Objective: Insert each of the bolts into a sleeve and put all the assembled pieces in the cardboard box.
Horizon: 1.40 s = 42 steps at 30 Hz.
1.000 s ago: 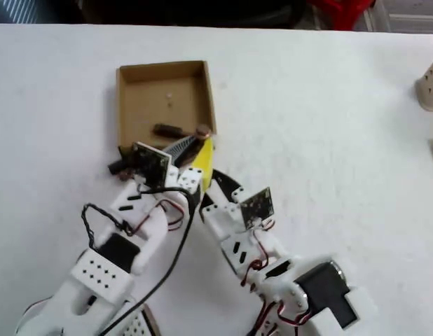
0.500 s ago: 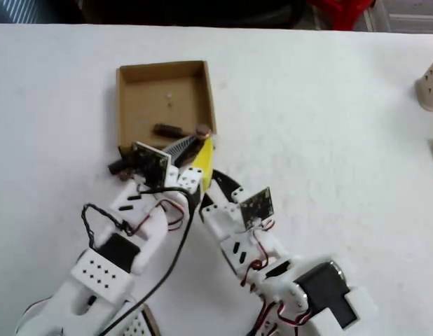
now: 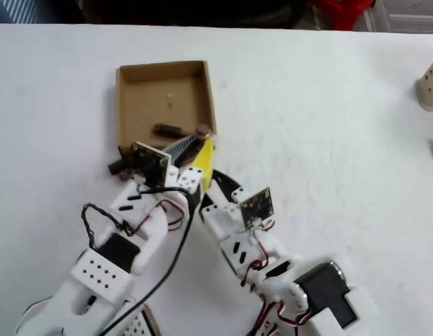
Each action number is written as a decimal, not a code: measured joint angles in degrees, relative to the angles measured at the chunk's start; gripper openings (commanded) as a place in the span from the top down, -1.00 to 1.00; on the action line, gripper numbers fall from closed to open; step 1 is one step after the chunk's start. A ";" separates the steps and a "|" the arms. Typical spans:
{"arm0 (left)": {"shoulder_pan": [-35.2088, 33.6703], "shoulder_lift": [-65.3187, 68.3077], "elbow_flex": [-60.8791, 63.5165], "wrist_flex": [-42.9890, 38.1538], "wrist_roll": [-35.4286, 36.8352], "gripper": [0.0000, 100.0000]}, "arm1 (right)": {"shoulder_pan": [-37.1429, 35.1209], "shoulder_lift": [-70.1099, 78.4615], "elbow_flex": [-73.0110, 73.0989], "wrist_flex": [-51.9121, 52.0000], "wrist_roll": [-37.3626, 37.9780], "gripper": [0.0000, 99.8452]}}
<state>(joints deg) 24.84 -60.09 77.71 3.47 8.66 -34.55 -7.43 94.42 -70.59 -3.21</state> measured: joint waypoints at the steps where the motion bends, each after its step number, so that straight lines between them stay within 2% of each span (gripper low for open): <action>1: 0.00 0.88 0.00 -0.44 0.26 0.96 | 0.00 0.00 0.00 0.00 0.00 0.97; 7: 0.00 10.73 0.00 -8.70 1.93 0.96 | 0.09 0.00 0.00 0.00 0.00 0.97; 15: 0.09 12.22 0.00 -9.93 2.02 0.96 | 0.09 0.00 0.00 0.00 0.00 0.97; 20: 0.00 11.52 -0.09 -7.03 2.02 0.96 | 0.09 0.26 0.00 0.09 0.00 0.97; 28: -0.09 4.04 0.88 2.55 2.37 0.96 | -0.26 0.26 0.00 0.09 0.00 0.97; 42: 0.18 2.46 5.71 1.67 2.46 0.96 | -0.26 0.18 0.00 0.09 0.00 0.97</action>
<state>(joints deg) 25.01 -57.63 83.43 5.14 11.12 -34.81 -7.25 94.42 -70.51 -3.21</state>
